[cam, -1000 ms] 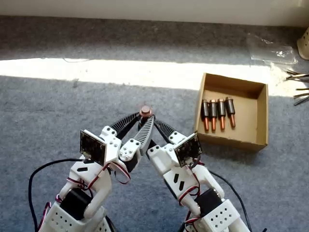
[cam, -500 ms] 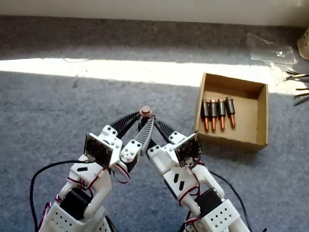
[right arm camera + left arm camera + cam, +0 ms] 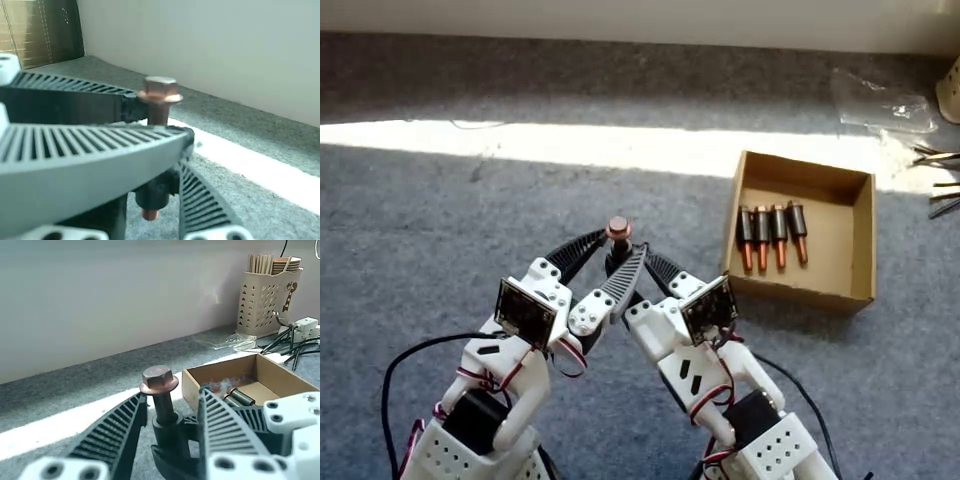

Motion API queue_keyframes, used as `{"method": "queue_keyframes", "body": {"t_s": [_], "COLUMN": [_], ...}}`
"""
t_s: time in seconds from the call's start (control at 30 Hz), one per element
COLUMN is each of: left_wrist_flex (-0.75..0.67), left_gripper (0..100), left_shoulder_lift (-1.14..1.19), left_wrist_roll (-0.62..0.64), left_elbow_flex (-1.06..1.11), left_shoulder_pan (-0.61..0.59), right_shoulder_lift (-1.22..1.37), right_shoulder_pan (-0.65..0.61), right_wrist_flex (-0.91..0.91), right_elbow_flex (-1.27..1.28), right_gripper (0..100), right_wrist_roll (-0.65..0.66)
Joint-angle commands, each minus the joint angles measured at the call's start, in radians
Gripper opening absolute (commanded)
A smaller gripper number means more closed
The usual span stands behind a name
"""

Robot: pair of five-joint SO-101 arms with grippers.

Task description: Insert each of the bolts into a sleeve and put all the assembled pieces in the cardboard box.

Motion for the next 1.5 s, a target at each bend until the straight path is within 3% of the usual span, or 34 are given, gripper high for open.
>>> {"method": "queue_keyframes", "body": {"t_s": [0.0,0.93,1.13,1.3,1.47], "left_wrist_flex": [0.002,-0.003,-0.014,-0.005,-0.005], "left_gripper": [17,17,17,16,5], "left_shoulder_lift": [-0.004,-0.001,-0.002,-0.002,-0.010], "left_wrist_roll": [-0.008,-0.005,0.008,0.126,0.124], "left_elbow_flex": [-0.025,-0.025,-0.051,-0.105,-0.094], "left_shoulder_pan": [-0.010,-0.064,-0.193,-0.321,-0.335], "right_shoulder_lift": [-0.012,-0.012,-0.012,-0.010,-0.007], "right_shoulder_pan": [-0.002,0.042,0.045,0.059,0.140], "right_wrist_flex": [-0.002,-0.002,-0.002,-0.001,-0.001], "right_elbow_flex": [0.107,0.102,0.104,0.104,0.101], "right_gripper": [0.4,0.4,0.4,0.4,0.4], "right_wrist_roll": [0.002,0.002,0.002,0.002,0.002]}}
